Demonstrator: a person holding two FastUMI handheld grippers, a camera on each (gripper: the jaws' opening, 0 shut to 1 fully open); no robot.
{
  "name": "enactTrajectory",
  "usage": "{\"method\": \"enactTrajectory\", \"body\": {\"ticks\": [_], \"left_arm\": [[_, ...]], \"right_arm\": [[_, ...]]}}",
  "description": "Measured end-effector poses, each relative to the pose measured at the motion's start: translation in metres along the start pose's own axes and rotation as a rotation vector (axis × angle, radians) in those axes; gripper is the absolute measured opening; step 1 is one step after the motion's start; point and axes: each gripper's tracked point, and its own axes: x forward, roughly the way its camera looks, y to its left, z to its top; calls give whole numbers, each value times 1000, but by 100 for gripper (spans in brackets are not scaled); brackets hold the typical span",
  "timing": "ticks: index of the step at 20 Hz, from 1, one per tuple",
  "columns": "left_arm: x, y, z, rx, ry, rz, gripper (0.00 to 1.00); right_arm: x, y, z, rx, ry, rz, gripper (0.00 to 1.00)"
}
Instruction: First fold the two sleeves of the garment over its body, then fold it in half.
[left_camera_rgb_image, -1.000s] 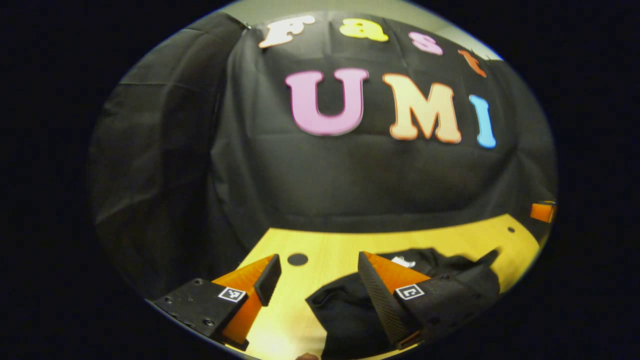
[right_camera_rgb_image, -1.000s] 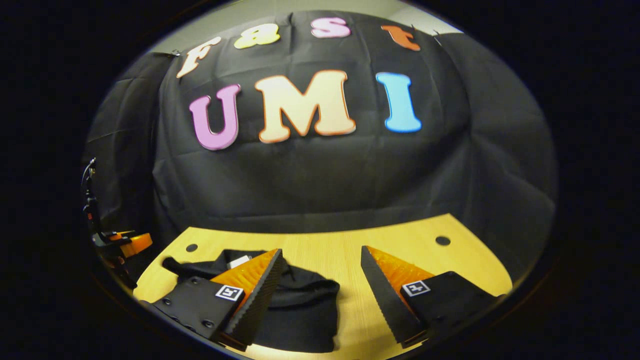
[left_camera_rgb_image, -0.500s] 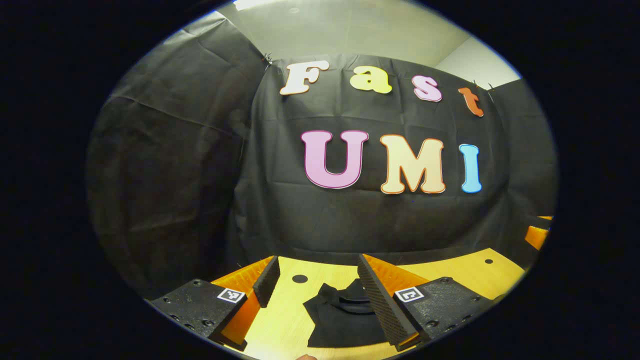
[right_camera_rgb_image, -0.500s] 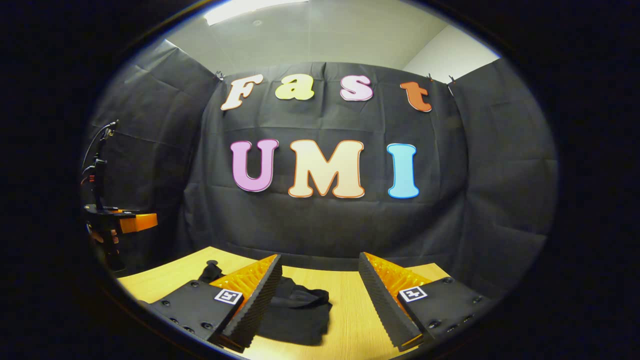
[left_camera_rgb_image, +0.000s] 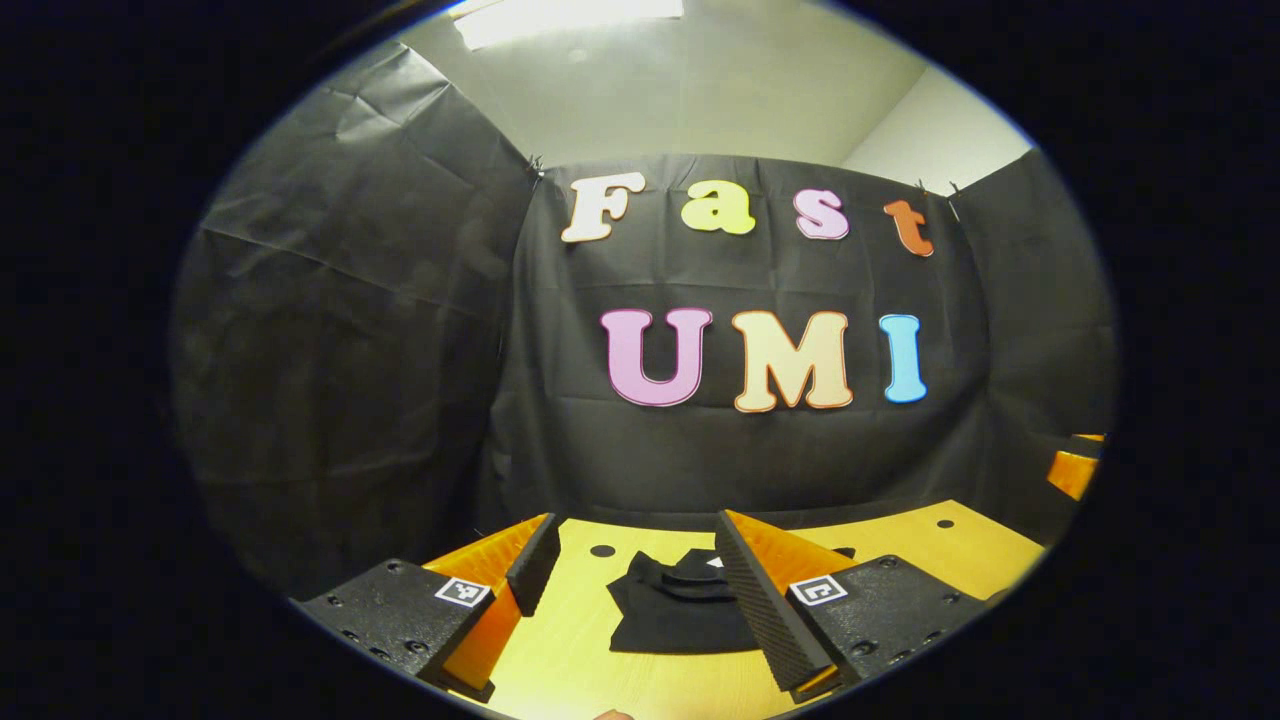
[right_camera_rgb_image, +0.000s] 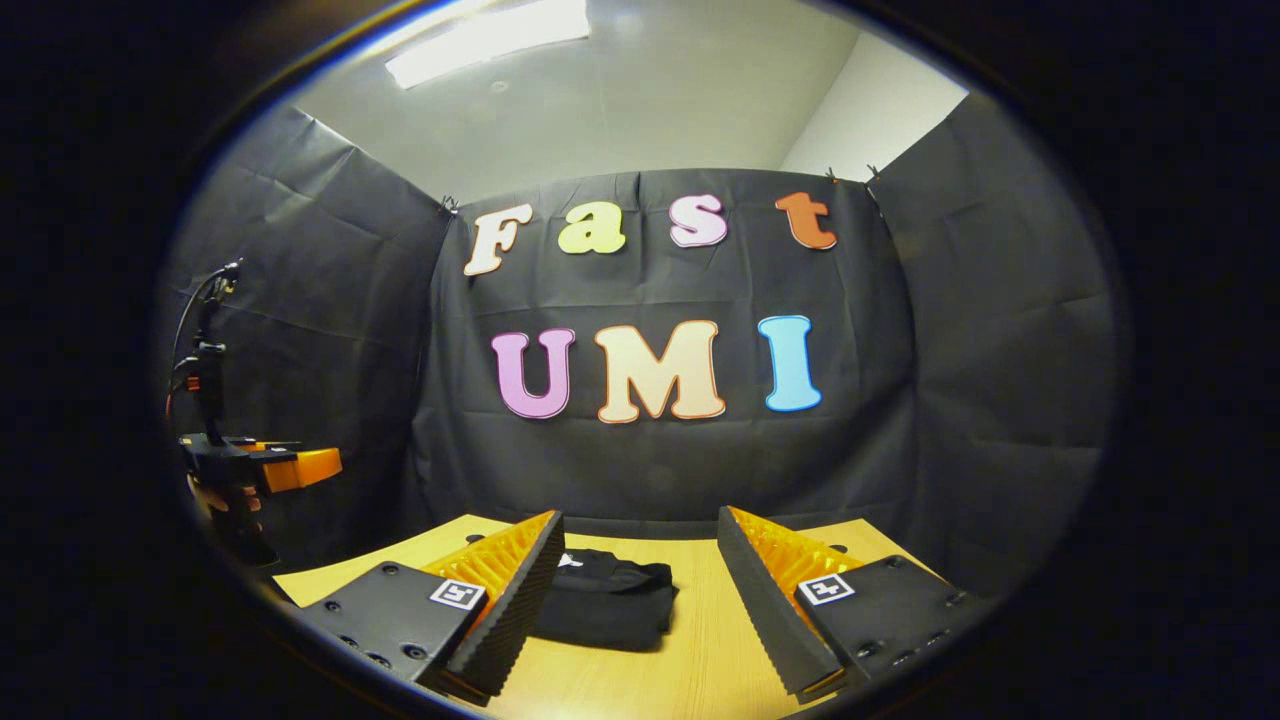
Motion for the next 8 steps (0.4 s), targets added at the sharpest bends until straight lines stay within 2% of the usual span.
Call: {"method": "enactTrajectory", "body": {"ticks": [3, 8], "left_arm": [[-27, -10, 11, -2, -14, -20, 92], [-43, -21, 27, 22, -36, -29, 92]], "right_arm": [[-27, -4, 3, 12, -9, -1, 96], [-53, -15, 16, 9, -40, -9, 97]]}}
